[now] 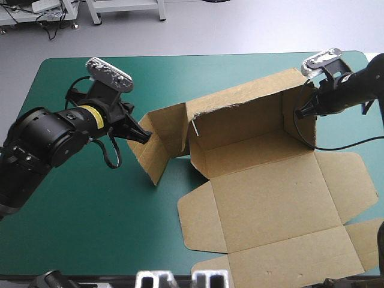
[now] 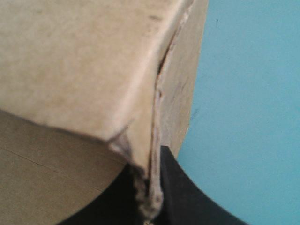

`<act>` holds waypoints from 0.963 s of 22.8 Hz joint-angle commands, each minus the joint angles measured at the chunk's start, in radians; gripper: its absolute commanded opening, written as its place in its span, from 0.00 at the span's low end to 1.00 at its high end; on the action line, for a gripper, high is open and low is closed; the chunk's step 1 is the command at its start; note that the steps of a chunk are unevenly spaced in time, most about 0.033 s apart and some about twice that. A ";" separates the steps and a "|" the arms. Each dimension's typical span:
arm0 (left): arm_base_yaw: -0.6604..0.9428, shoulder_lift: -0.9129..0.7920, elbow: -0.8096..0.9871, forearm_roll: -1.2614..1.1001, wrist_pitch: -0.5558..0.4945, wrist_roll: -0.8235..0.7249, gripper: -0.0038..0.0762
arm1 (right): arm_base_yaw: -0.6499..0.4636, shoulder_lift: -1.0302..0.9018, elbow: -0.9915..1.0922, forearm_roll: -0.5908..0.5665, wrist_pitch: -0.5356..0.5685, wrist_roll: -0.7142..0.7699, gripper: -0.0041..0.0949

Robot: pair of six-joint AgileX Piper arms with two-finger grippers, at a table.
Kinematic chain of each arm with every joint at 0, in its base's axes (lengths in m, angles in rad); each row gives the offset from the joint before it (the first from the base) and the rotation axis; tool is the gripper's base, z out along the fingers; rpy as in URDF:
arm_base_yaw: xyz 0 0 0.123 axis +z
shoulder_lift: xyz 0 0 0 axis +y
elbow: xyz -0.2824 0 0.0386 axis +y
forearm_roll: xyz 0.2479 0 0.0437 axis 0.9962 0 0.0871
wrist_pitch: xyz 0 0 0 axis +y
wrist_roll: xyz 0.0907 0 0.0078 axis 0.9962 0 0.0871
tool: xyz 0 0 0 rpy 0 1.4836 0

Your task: Fold the box

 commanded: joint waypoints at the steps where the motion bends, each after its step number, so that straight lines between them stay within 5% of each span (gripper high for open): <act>1: 0.077 -0.024 -0.032 -0.021 -0.064 0.014 0.07 | -0.005 0.031 -0.033 0.063 0.022 0.010 0.02; 16: 0.385 -0.019 -0.031 -0.218 -0.115 0.168 0.07 | 0.065 0.342 -0.170 0.095 -0.002 0.015 0.05; 18: 0.385 -0.019 -0.031 -0.213 -0.119 0.170 0.07 | 0.067 0.372 -0.222 0.097 0.015 0.003 0.18; 22: 0.385 -0.019 -0.031 -0.207 -0.124 0.170 0.07 | 0.065 0.369 -0.306 0.095 0.020 0.099 0.66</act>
